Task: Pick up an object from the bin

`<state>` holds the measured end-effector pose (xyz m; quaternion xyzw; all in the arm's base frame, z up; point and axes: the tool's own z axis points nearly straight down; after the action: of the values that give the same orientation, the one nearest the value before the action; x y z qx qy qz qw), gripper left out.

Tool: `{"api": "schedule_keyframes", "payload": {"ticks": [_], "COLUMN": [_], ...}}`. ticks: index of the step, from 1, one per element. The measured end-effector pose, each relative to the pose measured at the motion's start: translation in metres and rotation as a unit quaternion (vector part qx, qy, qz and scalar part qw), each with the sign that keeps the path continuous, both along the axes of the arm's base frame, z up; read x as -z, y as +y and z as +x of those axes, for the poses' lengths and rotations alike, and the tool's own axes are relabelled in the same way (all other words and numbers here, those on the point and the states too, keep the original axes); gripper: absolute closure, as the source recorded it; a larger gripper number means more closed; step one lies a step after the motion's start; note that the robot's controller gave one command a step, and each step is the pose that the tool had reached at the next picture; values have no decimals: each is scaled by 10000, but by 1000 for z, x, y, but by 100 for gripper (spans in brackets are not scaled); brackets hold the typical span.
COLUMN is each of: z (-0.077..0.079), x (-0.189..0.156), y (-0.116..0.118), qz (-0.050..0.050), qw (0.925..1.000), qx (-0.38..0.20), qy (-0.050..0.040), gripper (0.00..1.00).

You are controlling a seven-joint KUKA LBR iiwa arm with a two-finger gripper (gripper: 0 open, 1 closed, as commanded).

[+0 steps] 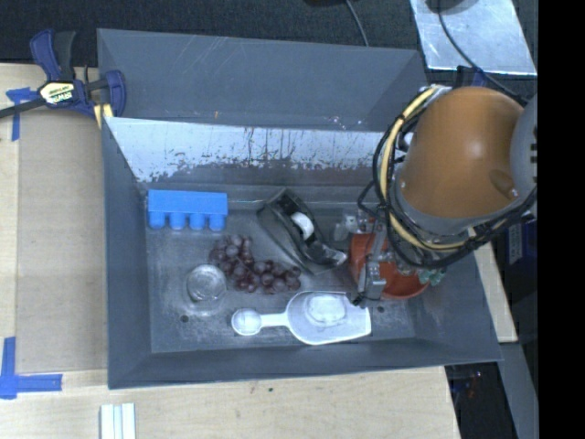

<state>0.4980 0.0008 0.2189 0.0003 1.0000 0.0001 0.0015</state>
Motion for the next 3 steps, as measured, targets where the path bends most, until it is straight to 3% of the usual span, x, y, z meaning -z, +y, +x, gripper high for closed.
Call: {"api": "schedule_keyframes", "payload": {"ticks": [1,2,3], "z": [0,4,55], "x": [0,60,60], "y": [0,0,6], "qz": [0,5,7], "qw": [10000,9965,9950], "qx": [0,830,1000], "qy": [0,-17,-41], "gripper": [0,0,0]}}
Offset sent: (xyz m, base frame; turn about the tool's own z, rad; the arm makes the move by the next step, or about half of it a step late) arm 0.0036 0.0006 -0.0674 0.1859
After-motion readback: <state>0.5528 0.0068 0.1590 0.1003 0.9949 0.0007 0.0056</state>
